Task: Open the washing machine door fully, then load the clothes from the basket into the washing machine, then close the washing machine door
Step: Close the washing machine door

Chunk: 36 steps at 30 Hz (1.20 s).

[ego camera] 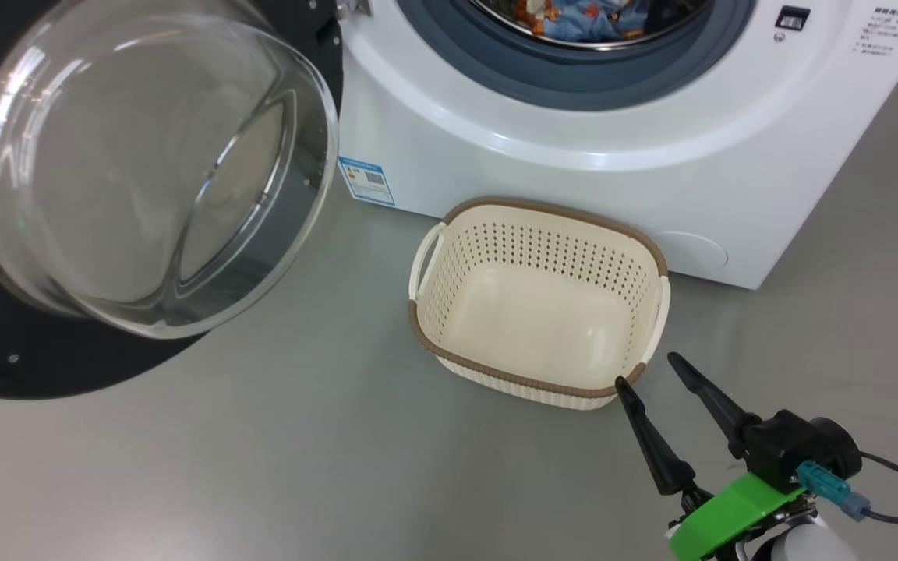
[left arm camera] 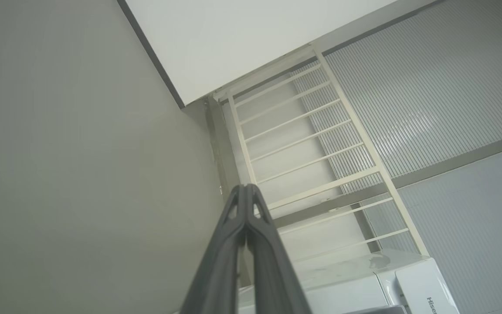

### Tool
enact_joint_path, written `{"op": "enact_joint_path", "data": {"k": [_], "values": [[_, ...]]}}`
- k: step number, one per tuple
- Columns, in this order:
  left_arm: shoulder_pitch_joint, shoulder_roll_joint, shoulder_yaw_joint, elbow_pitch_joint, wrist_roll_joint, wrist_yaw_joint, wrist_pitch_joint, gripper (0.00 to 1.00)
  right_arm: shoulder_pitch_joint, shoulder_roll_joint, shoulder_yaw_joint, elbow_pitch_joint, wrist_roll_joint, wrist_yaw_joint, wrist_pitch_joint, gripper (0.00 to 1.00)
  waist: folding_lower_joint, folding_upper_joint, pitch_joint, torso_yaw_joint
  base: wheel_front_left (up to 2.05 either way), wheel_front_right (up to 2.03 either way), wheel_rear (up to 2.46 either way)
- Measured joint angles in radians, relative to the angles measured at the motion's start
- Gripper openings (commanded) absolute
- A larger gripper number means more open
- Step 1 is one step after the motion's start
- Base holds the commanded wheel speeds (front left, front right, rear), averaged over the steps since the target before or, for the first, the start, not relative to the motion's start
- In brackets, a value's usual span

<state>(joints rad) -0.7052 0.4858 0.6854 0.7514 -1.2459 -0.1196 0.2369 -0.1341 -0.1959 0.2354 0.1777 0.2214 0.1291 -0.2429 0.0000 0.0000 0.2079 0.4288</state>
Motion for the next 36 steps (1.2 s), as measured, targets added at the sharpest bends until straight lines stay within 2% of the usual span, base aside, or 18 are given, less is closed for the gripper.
{"op": "enact_joint_path", "data": {"k": [7, 20, 36], "values": [[-0.017, 0.005, 0.003, 0.059, -0.063, -0.001, 0.073, 0.00, -0.012, -0.021, 0.005, -0.020, -0.002, 0.000, 0.023, 1.00, 0.0000, 0.0000, 0.032, -0.014, 0.00, 0.00, 0.00], [-0.017, -0.011, -0.040, 0.061, -0.118, -0.001, 0.184, 0.00, -0.034, -0.031, 0.009, -0.052, -0.003, 0.000, 0.048, 1.00, 0.0000, 0.0000, 0.075, -0.028, 0.00, 0.00, 0.00], [-0.017, -0.017, -0.059, 0.075, -0.210, -0.002, 0.339, 0.00, -0.034, -0.035, 0.012, -0.052, -0.003, 0.000, 0.056, 1.00, 0.0000, 0.0000, 0.078, -0.035, 0.00, 0.00, 0.00]]}}
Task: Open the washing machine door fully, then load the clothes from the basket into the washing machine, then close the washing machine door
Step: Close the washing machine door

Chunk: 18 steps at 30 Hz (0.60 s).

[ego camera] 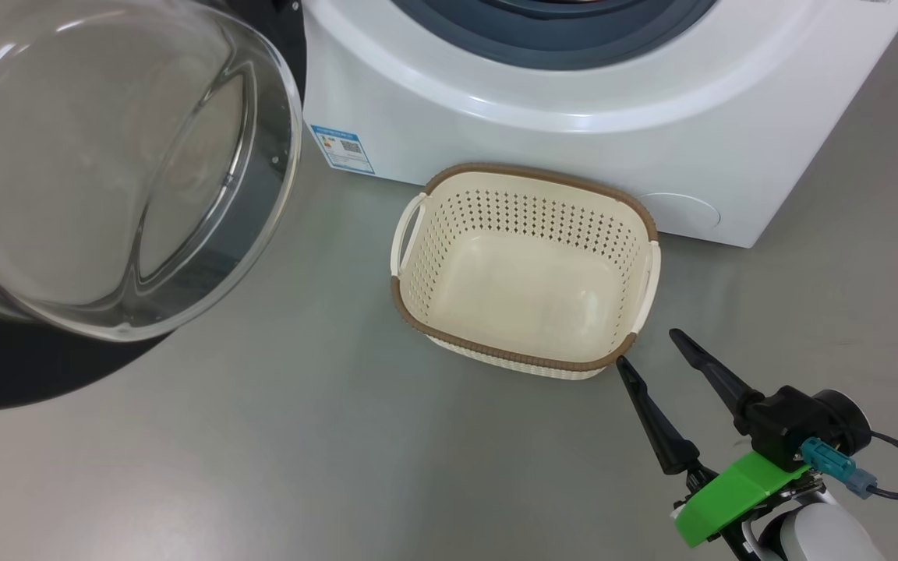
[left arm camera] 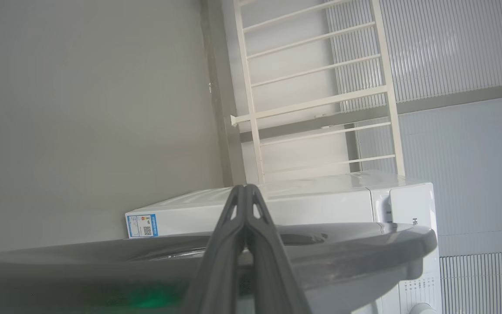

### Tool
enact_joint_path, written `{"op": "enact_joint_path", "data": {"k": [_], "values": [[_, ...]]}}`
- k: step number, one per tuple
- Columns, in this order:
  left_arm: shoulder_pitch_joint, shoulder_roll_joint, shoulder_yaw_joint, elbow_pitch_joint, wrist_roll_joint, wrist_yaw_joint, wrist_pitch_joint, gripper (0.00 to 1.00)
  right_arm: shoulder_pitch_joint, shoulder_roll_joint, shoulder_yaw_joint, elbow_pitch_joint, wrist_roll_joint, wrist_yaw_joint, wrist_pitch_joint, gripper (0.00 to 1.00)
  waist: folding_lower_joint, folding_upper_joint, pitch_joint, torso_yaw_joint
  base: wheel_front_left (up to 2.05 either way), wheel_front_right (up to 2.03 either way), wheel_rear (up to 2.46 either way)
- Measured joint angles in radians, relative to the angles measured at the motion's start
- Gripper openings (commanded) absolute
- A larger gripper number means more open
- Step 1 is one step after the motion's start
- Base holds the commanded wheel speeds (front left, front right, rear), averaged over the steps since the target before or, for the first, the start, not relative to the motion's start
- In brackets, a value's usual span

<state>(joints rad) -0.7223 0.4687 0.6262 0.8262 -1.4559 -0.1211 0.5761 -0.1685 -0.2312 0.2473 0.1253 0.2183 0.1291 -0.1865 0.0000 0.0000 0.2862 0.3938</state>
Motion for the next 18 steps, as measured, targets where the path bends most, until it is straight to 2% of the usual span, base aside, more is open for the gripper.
{"op": "enact_joint_path", "data": {"k": [5, 12, 18], "values": [[0.001, 0.005, 0.008, 0.013, -0.020, -0.002, 0.047, 0.00, 0.000, -0.002, 0.002, 0.002, 0.000, 0.000, 0.000, 1.00, 0.0000, 0.0000, -0.006, -0.004, 0.00, 0.00, 0.00], [0.007, 0.009, 0.001, -0.011, -0.057, -0.002, 0.169, 0.00, 0.000, -0.003, 0.002, 0.009, 0.002, 0.000, 0.000, 1.00, 0.0000, 0.0000, -0.015, 0.006, 0.00, 0.00, 0.00], [0.020, 0.003, -0.003, -0.052, -0.083, 0.017, 0.241, 0.00, 0.001, 0.005, 0.010, 0.017, 0.002, 0.000, -0.001, 1.00, 0.0000, 0.0000, -0.024, 0.012, 0.00, 0.00, 0.00]]}}
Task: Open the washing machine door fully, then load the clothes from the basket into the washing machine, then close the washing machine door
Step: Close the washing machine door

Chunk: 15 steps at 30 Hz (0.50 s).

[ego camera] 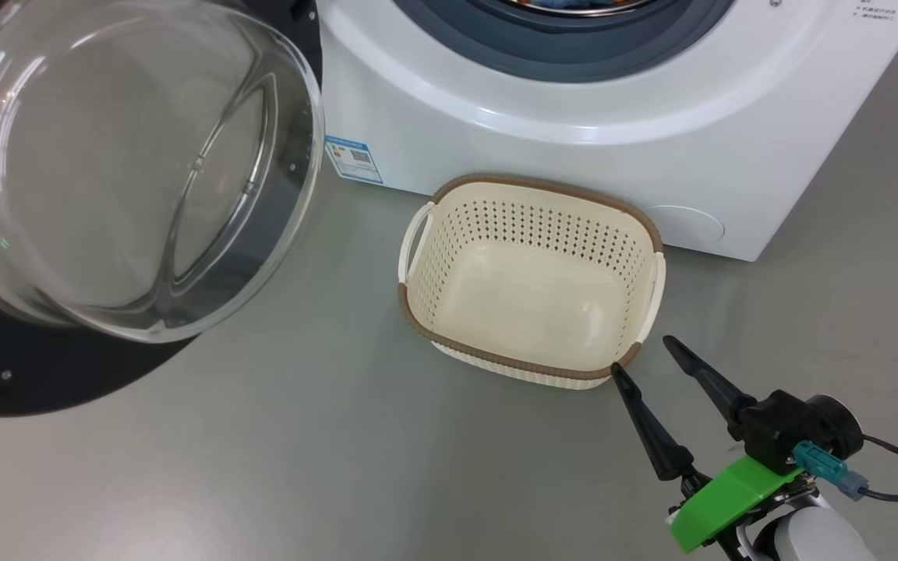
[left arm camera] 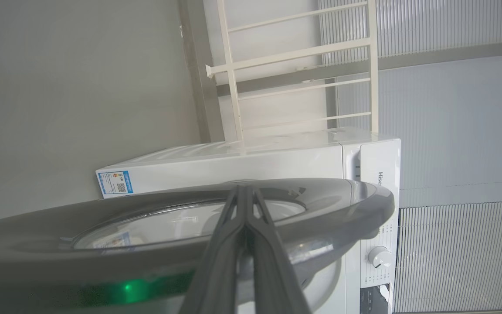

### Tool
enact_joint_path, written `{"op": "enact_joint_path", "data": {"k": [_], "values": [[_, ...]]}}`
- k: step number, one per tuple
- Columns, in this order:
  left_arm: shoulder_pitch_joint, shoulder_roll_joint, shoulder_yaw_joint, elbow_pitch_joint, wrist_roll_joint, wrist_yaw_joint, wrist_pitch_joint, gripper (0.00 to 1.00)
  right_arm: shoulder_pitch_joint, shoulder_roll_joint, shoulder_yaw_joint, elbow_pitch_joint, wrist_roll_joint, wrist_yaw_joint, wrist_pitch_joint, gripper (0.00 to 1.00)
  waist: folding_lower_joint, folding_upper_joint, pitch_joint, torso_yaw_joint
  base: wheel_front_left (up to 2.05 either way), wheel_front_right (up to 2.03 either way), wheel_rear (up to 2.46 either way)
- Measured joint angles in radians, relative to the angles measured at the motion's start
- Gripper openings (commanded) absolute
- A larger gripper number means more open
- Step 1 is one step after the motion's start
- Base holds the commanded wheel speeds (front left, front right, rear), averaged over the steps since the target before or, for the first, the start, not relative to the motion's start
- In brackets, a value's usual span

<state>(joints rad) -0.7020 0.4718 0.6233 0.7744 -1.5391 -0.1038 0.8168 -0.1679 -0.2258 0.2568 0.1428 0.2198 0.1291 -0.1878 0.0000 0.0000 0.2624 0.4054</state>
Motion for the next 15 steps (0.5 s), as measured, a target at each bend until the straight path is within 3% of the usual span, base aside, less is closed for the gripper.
{"op": "enact_joint_path", "data": {"k": [15], "values": [[0.066, -0.065, -0.024, -0.187, -0.055, 0.088, 0.146, 0.00, 0.000, 0.012, -0.003, 0.026, 0.002, 0.000, -0.022, 1.00, 0.0000, 0.0000, -0.012, -0.016, 0.00, 0.00, 0.00]]}}
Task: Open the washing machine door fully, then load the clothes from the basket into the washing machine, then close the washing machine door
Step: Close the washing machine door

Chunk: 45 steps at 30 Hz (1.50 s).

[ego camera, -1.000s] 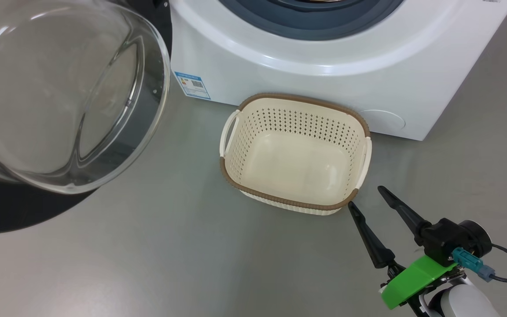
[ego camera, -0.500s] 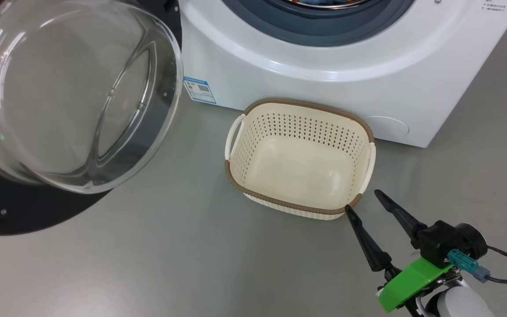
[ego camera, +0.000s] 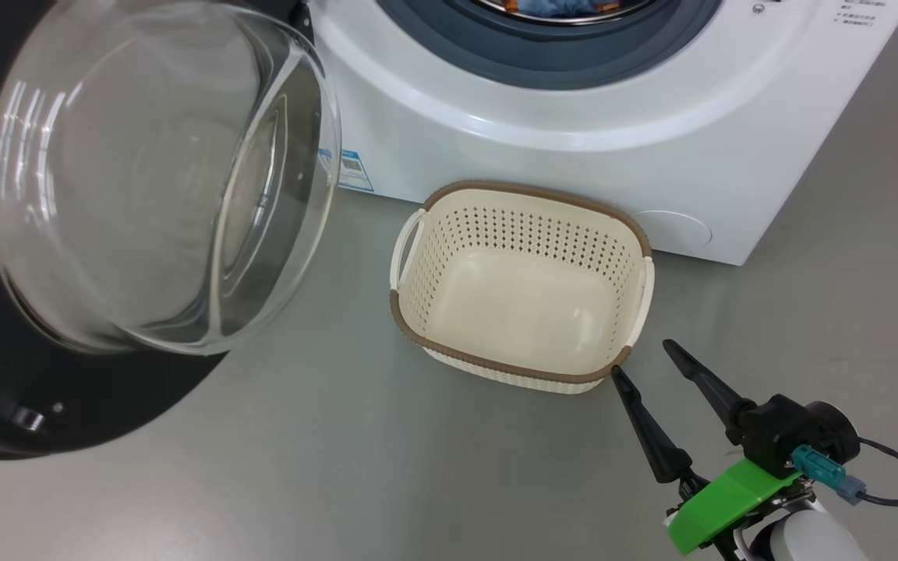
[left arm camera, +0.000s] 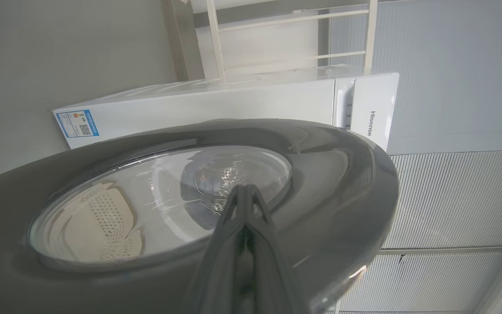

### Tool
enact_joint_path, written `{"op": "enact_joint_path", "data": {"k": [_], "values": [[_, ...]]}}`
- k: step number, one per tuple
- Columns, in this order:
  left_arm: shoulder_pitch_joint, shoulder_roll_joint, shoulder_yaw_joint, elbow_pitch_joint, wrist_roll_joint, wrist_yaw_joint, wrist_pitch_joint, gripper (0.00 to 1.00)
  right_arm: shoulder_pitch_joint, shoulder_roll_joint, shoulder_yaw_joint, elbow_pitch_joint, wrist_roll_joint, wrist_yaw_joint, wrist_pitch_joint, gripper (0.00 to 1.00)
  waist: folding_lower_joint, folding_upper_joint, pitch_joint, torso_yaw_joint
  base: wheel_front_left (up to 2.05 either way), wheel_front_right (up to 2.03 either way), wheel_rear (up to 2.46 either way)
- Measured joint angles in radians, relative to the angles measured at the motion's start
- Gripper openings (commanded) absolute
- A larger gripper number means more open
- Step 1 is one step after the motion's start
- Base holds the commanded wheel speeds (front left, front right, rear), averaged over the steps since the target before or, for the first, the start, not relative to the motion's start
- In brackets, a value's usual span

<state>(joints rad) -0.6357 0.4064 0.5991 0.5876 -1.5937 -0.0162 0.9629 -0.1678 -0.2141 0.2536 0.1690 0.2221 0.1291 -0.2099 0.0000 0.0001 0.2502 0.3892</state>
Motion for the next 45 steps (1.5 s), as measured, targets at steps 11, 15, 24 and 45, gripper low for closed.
{"op": "enact_joint_path", "data": {"k": [11, 15, 24, 45], "values": [[0.040, -0.054, -0.012, -0.141, -0.050, 0.079, 0.073, 0.00, 0.000, 0.021, 0.002, 0.029, 0.010, 0.000, -0.017, 1.00, 0.0000, -0.0001, -0.020, -0.017, 0.00, 0.00, 0.00], [0.044, -0.073, -0.024, -0.199, -0.067, 0.102, 0.106, 0.00, 0.000, 0.024, 0.001, 0.041, 0.010, 0.000, -0.026, 1.00, 0.0000, 0.0000, -0.028, -0.019, 0.00, 0.00, 0.00], [0.074, -0.123, -0.080, -0.321, -0.077, 0.145, 0.167, 0.00, 0.000, 0.035, 0.005, 0.062, 0.018, 0.000, -0.031, 1.00, 0.0000, 0.0000, -0.039, -0.027, 0.00, 0.00, 0.00], [0.107, -0.185, -0.097, -0.450, -0.091, 0.172, 0.175, 0.00, 0.002, 0.080, -0.010, 0.068, 0.020, 0.000, -0.039, 1.00, 0.0000, 0.0000, -0.068, -0.167, 0.00, 0.00, 0.00]]}}
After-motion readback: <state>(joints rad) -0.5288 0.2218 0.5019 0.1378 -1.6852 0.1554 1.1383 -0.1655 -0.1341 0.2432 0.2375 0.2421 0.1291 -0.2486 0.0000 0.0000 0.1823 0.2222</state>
